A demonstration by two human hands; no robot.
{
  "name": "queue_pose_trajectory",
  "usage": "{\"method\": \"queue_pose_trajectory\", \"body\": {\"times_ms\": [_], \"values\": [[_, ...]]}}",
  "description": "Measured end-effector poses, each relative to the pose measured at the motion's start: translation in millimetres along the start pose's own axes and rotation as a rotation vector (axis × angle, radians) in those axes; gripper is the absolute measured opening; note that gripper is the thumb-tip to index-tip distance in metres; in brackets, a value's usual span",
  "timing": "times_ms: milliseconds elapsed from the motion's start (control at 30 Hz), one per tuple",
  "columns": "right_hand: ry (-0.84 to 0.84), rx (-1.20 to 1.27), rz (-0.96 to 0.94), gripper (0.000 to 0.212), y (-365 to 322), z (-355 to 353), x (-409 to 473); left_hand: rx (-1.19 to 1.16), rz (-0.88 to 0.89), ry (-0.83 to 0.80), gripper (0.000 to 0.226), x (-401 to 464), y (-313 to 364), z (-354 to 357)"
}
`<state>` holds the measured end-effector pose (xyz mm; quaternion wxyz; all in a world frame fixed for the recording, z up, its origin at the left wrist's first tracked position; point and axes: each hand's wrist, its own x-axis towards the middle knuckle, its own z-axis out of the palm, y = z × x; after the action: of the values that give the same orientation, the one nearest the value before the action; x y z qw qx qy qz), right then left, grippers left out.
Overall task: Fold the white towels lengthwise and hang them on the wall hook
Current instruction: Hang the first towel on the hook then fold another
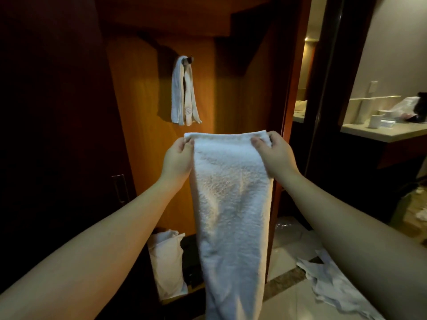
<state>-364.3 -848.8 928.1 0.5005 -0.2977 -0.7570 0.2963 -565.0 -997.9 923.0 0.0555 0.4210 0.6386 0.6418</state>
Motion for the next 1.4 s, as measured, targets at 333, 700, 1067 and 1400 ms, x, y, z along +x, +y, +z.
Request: {"method": "queue_pose_trajectory", "body": {"times_ms": [333,700,1067,1400], "values": [[-0.625,0.758,0.526,0.075,24.3,-3.2,6.0,-0.266,-0.087,-0.026,0.022,-3.2,4.0,2.7],[-0.307,0.560,0.513,0.021,8.2,30.9,-19.3,-0.357,-0.250,-0.076,0.022,-11.3,-22.9,-4.5],[-0.197,0.431,0.472,0.040,-38.4,71.8,-82.6,-0.300,-0.107,0.249,0.018,-96.7,0.8,47.4],[-0.304,0.553,0.465,0.046,-56.6,70.4,-99.5,-0.204,-0.077,0.082,0.022,-108.3,6.1,47.7]]}}
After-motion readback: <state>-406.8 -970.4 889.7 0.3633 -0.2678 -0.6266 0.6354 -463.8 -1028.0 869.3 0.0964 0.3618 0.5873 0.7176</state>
